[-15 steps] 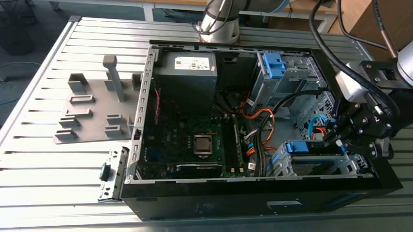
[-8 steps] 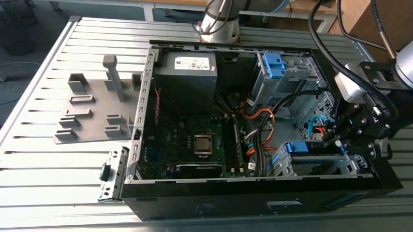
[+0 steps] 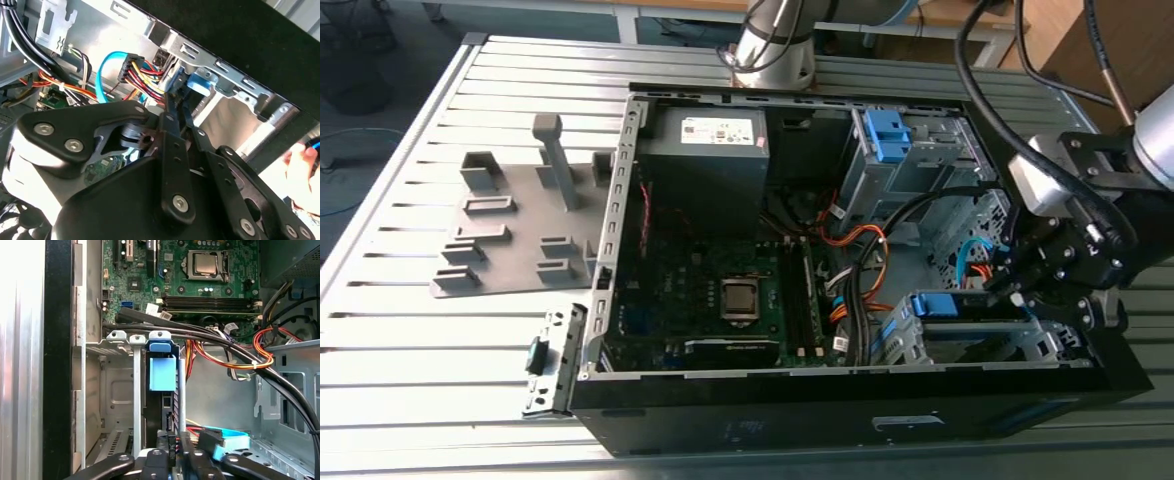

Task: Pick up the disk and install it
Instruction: 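Insert the first disk wire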

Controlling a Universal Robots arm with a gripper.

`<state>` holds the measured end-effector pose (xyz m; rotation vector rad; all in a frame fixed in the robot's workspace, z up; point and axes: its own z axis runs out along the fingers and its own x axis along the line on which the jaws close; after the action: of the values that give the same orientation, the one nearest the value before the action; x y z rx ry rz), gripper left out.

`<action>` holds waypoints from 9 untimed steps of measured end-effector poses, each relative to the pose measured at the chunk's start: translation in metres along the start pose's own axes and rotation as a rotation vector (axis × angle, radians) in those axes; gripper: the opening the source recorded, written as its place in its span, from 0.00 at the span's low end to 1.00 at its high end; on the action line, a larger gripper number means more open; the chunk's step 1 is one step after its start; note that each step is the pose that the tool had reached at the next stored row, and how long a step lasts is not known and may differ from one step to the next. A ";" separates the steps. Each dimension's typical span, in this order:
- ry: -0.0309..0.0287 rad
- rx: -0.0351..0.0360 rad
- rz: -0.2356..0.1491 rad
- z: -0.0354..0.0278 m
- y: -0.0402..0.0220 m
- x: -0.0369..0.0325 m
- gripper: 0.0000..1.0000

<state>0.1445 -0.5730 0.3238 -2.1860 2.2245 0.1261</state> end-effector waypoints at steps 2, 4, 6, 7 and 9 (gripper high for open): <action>0.0022 0.0002 0.000 -0.0011 0.0000 0.0000 0.23; 0.0031 0.0002 0.000 -0.0013 0.0000 0.0000 0.23; 0.0033 0.0002 0.000 -0.0052 0.0002 -0.0002 0.23; 0.0026 0.0002 0.000 -0.0094 0.0004 -0.0006 0.23; 0.0021 0.0002 0.000 -0.0179 0.0007 -0.0012 0.23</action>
<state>0.1445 -0.5731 0.3418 -2.1871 2.2256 0.1236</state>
